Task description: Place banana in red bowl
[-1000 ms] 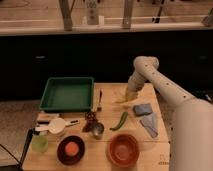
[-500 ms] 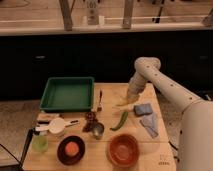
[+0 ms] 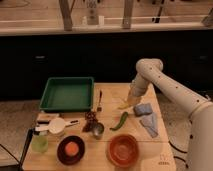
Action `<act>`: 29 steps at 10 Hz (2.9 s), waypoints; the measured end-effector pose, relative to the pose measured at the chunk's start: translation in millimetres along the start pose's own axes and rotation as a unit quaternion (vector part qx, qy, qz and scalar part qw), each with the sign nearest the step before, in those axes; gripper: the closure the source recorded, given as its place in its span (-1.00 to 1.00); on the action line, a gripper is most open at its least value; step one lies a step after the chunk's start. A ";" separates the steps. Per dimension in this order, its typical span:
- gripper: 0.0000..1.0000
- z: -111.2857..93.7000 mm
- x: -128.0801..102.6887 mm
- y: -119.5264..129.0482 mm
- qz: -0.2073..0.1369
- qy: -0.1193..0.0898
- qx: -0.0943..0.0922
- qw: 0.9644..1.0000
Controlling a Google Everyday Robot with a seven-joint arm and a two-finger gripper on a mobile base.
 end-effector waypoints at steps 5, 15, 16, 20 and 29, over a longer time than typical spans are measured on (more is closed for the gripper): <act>0.94 -3.3 -8.3 24.0 -0.018 0.004 -0.013 1.000; 0.94 -0.6 -29.7 91.0 -0.042 -0.005 -0.042 0.998; 0.94 0.3 -32.3 95.3 -0.045 -0.006 -0.045 0.998; 0.94 5.0 -42.5 126.4 -0.057 -0.011 -0.061 0.996; 0.94 15.9 -62.8 173.1 -0.081 -0.009 -0.079 0.994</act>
